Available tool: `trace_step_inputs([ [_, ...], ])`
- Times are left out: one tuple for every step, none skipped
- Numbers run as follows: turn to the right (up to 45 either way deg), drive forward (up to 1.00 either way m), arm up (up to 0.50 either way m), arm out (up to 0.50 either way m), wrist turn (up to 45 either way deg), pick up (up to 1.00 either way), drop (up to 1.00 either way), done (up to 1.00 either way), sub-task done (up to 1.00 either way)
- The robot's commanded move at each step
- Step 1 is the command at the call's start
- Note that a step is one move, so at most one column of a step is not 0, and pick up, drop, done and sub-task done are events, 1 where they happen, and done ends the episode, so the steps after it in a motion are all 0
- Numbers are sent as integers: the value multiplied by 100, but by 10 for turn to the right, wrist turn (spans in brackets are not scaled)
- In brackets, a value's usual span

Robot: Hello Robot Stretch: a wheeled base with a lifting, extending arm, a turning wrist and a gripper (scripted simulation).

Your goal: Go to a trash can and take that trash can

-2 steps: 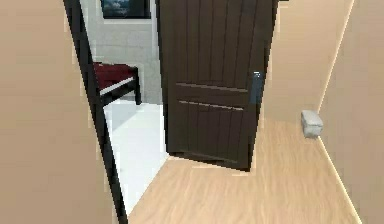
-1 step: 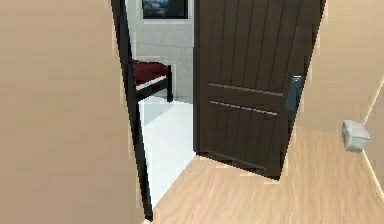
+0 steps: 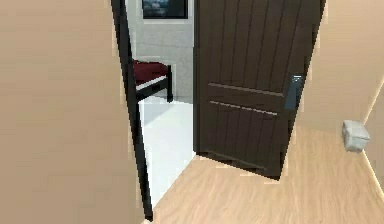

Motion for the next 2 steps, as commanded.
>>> trace_step_inputs([
  [0, 0, 0, 42, 0, 0, 0, 0, 0],
  [0, 0, 0, 0, 450, 0, 0, 0, 0],
])
